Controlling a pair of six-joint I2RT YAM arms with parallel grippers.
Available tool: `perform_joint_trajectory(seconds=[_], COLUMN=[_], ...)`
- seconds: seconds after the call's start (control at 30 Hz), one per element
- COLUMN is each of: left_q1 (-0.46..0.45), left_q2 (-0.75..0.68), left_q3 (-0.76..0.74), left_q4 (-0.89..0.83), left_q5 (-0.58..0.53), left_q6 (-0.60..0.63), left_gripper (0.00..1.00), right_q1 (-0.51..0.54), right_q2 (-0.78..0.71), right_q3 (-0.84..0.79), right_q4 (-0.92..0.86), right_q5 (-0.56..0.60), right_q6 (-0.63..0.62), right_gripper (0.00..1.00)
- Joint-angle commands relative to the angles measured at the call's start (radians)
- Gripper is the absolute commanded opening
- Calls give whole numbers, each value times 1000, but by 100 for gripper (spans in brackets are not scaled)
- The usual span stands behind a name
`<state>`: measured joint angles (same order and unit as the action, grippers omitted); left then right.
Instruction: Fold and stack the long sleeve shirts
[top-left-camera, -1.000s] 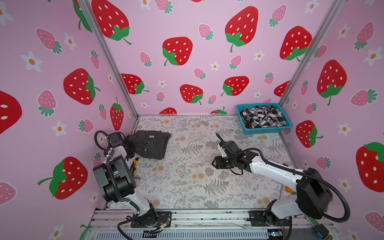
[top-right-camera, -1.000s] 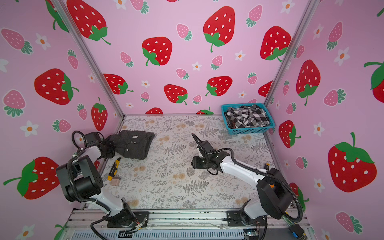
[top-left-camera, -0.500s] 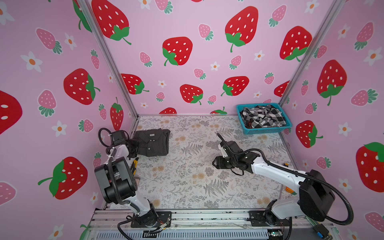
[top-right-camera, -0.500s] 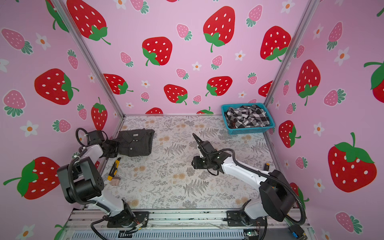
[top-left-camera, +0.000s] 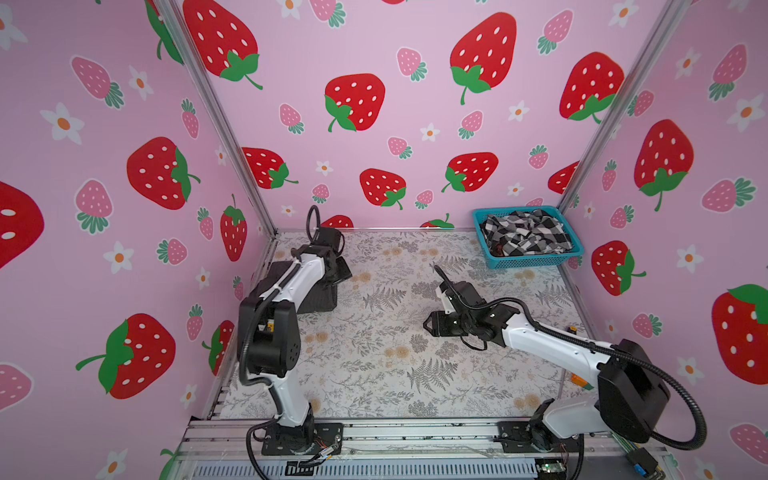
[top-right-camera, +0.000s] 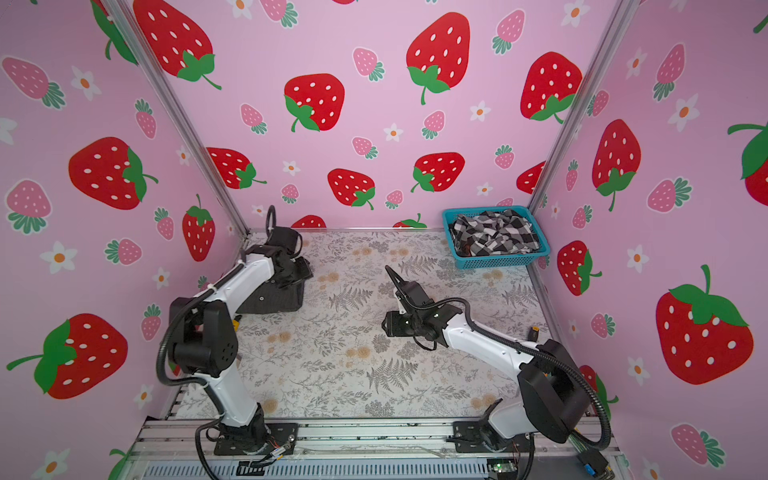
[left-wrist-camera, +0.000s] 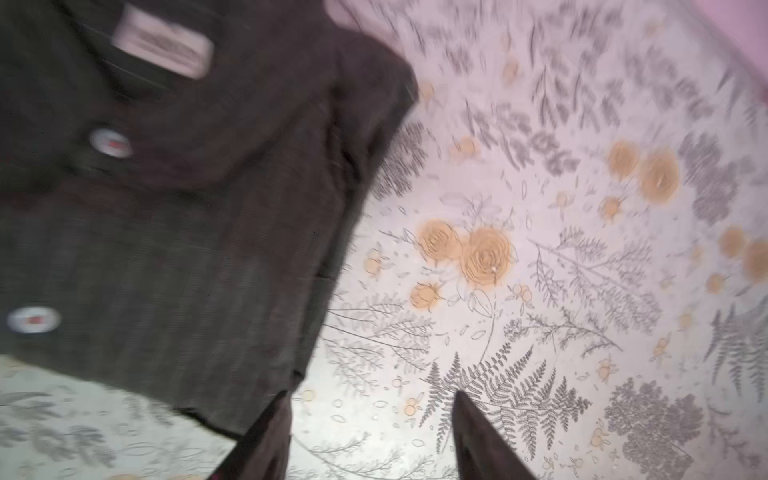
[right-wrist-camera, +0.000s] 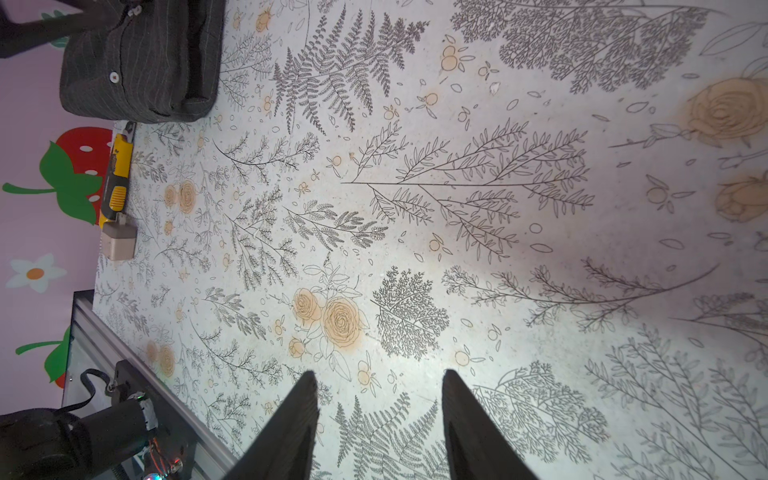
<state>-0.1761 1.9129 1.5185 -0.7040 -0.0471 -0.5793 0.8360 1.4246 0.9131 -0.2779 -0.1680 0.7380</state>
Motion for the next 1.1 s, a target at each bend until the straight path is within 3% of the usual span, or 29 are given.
perform_joint_trajectory(seconds=[0.0, 0.1, 0.17, 0.63, 0.77, 1.07], left_q1=[-38, -39, -36, 94, 127, 149], left_q2=[100, 169, 170, 105, 102, 127], left_q3=[92, 114, 85, -72, -69, -4], left_q4=[-119, -166, -164, -127, -144, -162], left_q5=[12, 0, -33, -39, -59, -33], left_q6=[38, 27, 36, 96, 104, 104], left_gripper=[47, 31, 27, 19, 15, 18], right_q1=[4, 3, 3, 4, 5, 4], right_q2=[-25, -38, -43, -46, -44, -47], right_q3=[-4, -22, -32, -74, -84, -105], right_q4=[-12, -12, -11, 20, 28, 43], right_q5=[17, 20, 20, 19, 15, 20], right_q6=[22, 30, 32, 42, 44, 48], right_gripper=[51, 51, 51, 51, 51, 51])
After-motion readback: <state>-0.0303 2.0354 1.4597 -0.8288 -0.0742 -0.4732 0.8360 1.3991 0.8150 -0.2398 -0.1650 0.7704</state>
